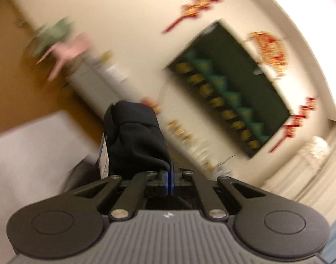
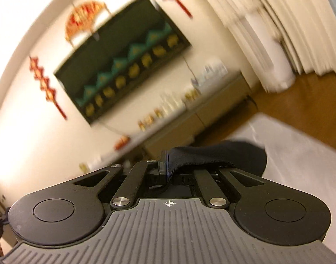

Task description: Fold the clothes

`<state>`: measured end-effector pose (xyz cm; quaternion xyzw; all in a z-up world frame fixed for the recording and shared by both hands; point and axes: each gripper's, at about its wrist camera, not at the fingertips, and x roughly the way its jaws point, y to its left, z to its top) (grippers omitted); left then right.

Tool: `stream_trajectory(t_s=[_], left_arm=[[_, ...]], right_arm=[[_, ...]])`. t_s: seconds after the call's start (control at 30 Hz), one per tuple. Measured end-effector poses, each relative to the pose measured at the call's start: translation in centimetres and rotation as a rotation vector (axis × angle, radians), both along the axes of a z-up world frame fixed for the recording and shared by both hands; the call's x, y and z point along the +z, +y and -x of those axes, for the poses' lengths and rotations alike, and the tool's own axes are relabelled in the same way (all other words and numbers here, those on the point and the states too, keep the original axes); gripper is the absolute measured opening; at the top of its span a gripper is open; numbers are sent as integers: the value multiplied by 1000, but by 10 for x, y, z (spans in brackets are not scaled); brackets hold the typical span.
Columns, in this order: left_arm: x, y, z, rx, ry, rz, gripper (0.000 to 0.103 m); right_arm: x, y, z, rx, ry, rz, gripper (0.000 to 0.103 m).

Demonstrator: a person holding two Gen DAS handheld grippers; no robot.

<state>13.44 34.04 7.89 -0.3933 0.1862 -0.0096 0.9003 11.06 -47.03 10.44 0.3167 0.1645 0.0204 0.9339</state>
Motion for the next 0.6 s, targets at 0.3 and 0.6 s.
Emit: stream_trajectory(t_s=[0.3,0.6], left_arm=[[-143,18,35,100,366,55,3],[-132,17,34,201,442,-92,17]], right_arm=[[-141,-7,5,2,438,-82,1],[-133,-27,39,-265,455,33,20]])
